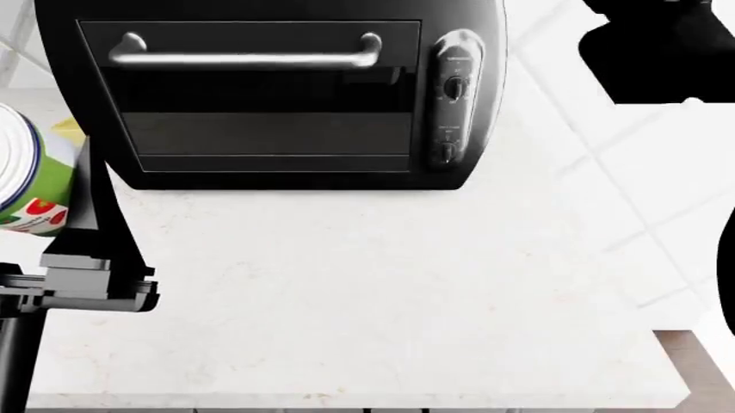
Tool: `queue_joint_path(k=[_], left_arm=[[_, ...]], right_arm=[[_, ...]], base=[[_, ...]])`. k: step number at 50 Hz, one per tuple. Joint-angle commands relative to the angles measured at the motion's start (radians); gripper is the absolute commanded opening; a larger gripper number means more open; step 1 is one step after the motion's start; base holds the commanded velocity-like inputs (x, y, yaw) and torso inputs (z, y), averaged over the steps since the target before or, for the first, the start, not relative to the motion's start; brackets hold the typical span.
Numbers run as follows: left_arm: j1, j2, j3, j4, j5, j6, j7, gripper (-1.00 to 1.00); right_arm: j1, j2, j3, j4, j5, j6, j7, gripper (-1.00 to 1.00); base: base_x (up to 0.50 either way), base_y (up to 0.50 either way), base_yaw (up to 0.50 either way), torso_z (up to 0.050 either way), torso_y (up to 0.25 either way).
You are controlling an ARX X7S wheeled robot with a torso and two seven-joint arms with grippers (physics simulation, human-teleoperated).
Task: Pick the cans from the counter and place them in their designated side in the cabinet.
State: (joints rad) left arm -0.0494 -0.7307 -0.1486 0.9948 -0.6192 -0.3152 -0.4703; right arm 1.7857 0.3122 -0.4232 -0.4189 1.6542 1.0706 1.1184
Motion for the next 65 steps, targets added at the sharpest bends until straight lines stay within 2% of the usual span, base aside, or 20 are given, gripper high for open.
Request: queue_joint_path(k=[1,19,30,38,48,59,65], left_arm=[[-0.012,-0.015,-0.004,0.005,-0.028,0.007,-0.015,-1.0],[0.013,-0.012,-0.007,-0.008,-0.023,0.048,-0.008,-1.0],[0.018,-0.013,-0.002,-0.011,-0.019,0.062,-0.008,-1.0],[0.013,-0.016,0.004,-0.012,-0.019,0.063,-0.012,-1.0],[0.028,-0.019,-0.003,-0.014,-0.017,0.077,-0.012,-1.0],[0.05,-0.03,-0.026,-0.008,-0.03,0.089,-0.018,-1.0],[0.046,-0.034,-0.024,-0.007,-0.035,0.09,-0.021,-1.0]], right_arm=[[0.169,-0.035,-0.015,0.184,-0.114,0.021,-0.101,-1.0],[0.423,-0.095,-0.085,0.478,-0.283,0.005,-0.277,-1.0],[0.499,-0.107,-0.138,0.668,-0.408,-0.039,-0.364,-1.0],[0.567,-0.137,-0.188,0.87,-0.552,-0.086,-0.481,-1.0],[0.57,-0.31,0.089,1.071,-1.149,-0.013,-0.791,-1.0],[0.57,-0.312,0.099,1.166,-1.245,-0.077,-0.817,-1.0],[0.57,-0.312,0.093,1.204,-1.236,-0.099,-0.811,-1.0]], base=[[0.0,0.0,0.0,0.0,0.0],[0.0,0.0,0.0,0.001,0.001],[0.0,0.0,0.0,0.001,0.0],[0.0,0.0,0.0,0.0,0.001],[0.0,0.0,0.0,0.0,0.0],[0.0,0.0,0.0,0.001,0.001],[0.0,0.0,0.0,0.0,0.002]])
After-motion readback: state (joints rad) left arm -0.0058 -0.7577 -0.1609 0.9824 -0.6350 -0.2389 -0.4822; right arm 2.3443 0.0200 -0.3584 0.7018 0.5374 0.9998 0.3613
